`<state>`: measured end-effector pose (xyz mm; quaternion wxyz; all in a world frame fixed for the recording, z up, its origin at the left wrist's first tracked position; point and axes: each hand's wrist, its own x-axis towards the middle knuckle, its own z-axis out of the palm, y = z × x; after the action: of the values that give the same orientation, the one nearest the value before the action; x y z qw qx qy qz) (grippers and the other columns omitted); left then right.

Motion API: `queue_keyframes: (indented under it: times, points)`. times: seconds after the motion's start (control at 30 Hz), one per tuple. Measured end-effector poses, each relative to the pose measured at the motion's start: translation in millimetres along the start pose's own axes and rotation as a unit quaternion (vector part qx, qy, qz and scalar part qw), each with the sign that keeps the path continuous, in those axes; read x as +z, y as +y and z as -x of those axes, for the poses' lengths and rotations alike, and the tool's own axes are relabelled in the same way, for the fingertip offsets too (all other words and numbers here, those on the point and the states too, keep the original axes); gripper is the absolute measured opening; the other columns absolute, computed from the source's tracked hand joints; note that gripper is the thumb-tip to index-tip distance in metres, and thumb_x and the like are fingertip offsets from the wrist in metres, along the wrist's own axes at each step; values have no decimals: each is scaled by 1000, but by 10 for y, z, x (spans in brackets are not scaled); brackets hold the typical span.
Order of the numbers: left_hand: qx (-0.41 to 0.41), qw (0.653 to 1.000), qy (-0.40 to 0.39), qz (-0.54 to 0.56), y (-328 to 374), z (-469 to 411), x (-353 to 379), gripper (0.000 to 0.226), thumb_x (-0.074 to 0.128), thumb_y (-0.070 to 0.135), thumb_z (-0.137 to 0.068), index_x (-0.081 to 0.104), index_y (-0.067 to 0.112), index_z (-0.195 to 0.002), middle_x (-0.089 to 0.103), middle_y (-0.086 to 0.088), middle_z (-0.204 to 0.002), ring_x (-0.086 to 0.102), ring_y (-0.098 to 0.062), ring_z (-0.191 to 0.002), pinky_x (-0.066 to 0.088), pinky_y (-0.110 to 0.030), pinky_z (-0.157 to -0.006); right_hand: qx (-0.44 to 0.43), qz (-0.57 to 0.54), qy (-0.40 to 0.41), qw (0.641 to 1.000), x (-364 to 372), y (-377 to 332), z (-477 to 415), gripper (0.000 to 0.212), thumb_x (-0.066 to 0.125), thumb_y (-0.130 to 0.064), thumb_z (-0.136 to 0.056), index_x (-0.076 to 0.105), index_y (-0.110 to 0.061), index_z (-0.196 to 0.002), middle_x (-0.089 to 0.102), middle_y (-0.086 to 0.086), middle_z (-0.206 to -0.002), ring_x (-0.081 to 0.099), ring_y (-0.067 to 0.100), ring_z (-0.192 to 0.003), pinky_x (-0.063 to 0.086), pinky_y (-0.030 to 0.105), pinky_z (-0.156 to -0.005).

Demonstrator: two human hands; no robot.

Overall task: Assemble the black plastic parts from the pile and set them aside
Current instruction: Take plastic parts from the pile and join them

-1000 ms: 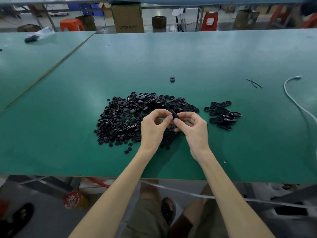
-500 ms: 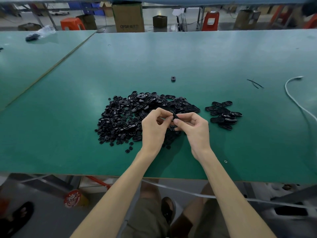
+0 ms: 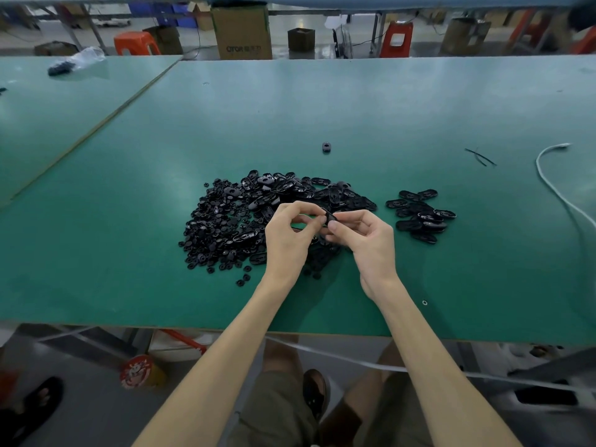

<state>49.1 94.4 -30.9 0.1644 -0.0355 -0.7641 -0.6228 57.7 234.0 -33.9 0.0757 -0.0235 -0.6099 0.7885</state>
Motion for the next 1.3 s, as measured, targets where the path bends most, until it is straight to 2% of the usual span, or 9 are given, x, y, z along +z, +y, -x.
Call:
queue_keyframes:
  times: [0.13,0.23,0.4,0.53,0.67,0.77,0.93,1.2,1.3]
  points:
    - [-26,997,-19,70,-8,-8,-24,23,78,9,-90,72,22,-107,74,4,-105,74,-19,-92,62,-39,-79,-2,6,1,1000,-6,-7,-1,15,76,7,-89,73,1,-103,79,14,-92,78,33,-84,62,28,-74]
    - [-38,994,-38,97,-9,-13,-23,27,77,9,-91,72,23,-113,75,-4,-103,74,-23,-89,61,-37,-75,-4,8,5,1000,-9,-5,-10,14,75,6,-90,74,0,-103,79,9,-90,77,28,-79,61,27,-73]
    - [-38,992,-30,115,-21,-15,-24,24,79,10,-89,74,21,-109,76,0,-95,72,-16,-91,57,-28,-76,-16,20,-1,1000,-12,13,-8,13,76,3,-91,75,-5,-100,79,3,-89,76,19,-82,60,25,-72]
    - [-38,989,-23,139,-4,-16,-25,31,80,9,-88,70,17,-117,77,-1,-98,73,-12,-94,56,-22,-80,-22,49,-14,998,-13,22,-4,13,77,0,-91,73,-12,-95,79,0,-88,75,14,-82,58,23,-68]
    - [-41,985,-44,159,16,-25,-38,24,78,10,-91,76,17,-114,78,-1,-98,72,-10,-93,56,-22,-81,-17,52,-33,998,-19,15,-1,12,81,-2,-89,71,-7,-94,78,7,-80,74,18,-71,56,24,-61]
    - [-48,981,-71,174,42,-21,-30,25,75,9,-93,78,20,-115,76,-1,-93,69,-12,-85,56,-25,-79,-16,53,-28,998,-20,13,2,14,82,-3,-87,69,-4,-93,78,10,-78,74,21,-70,56,24,-60]
    - [-60,977,-88,183,57,-21,-36,30,69,5,-97,74,11,-125,71,-2,-83,60,-14,-71,56,-27,-76,-18,51,-29,998,-17,10,0,13,83,-5,-87,71,-5,-92,78,12,-80,76,24,-72,56,25,-60]
    - [-76,975,-100,184,77,-10,-70,34,67,3,-98,73,16,-128,72,9,-86,62,-9,-78,54,-23,-78,-21,49,-41,998,-4,4,13,5,78,-7,-92,75,-10,-95,79,12,-83,77,30,-73,57,28,-59]
    - [-82,976,-98,177,82,-10,-78,37,64,0,-97,73,17,-128,76,7,-96,64,-7,-81,53,-21,-78,-22,46,-42,998,4,-6,21,5,78,-8,-93,74,-10,-97,80,11,-83,77,29,-72,58,29,-58]
